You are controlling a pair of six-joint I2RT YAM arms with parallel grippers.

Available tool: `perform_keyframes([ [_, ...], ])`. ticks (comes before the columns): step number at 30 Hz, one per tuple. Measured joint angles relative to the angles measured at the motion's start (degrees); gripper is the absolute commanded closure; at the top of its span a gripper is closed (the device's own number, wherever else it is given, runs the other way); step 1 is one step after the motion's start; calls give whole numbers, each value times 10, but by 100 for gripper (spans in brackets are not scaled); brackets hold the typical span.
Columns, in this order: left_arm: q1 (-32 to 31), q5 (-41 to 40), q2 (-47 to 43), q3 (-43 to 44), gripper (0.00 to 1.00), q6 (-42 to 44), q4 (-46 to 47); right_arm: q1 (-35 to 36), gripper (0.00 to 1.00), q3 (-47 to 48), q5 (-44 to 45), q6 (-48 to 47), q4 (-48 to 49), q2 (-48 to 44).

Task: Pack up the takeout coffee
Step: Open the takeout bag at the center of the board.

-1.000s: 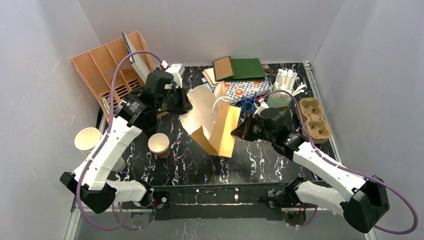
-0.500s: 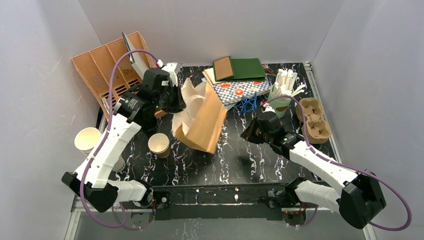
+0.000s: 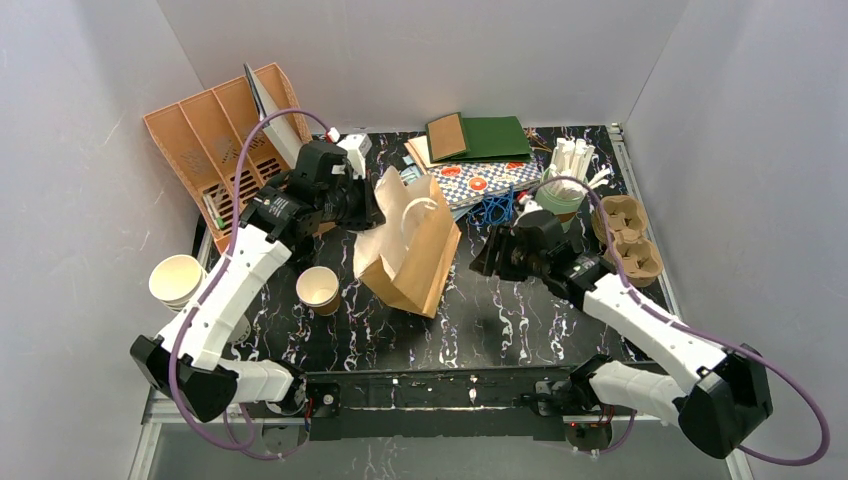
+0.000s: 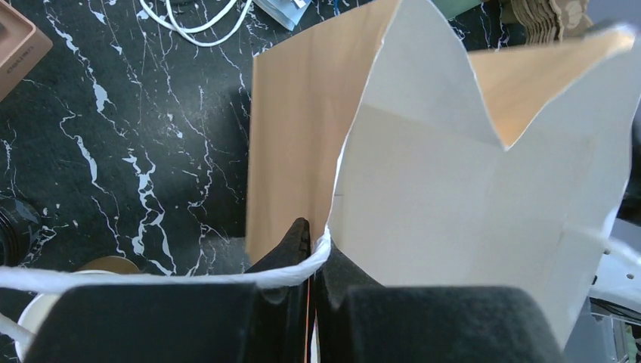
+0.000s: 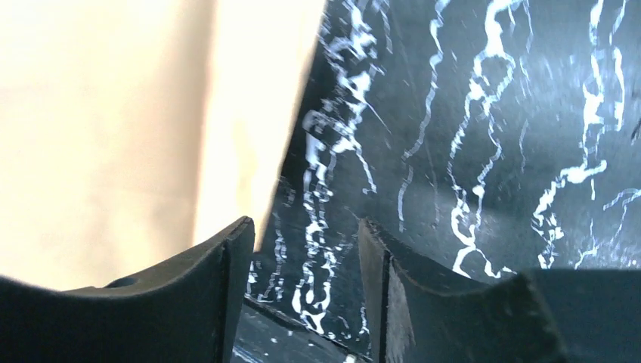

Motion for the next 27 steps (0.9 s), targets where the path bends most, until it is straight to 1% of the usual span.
perform_keyframes([
  [4,0,0,8,0,100,-4,1,0,20,93,-6,-11,-48,-12],
  [7,0,0,17,1,100,-11,-1,0,15,185,-5,-23,-88,-10],
  [10,0,5,35,10,96,-19,-3,0,7,287,-7,-38,-121,2],
  [11,0,7,43,13,95,-22,-3,0,3,318,-10,-44,-130,9],
  [16,0,7,57,4,82,-49,3,0,2,424,-23,-57,-172,63],
  [20,0,7,57,1,76,-66,9,0,2,453,-26,-45,-196,113],
  [23,0,5,56,1,73,-72,13,2,2,458,-26,-28,-208,148],
  [27,0,2,56,1,73,-73,12,17,2,479,-19,-9,-226,194],
])
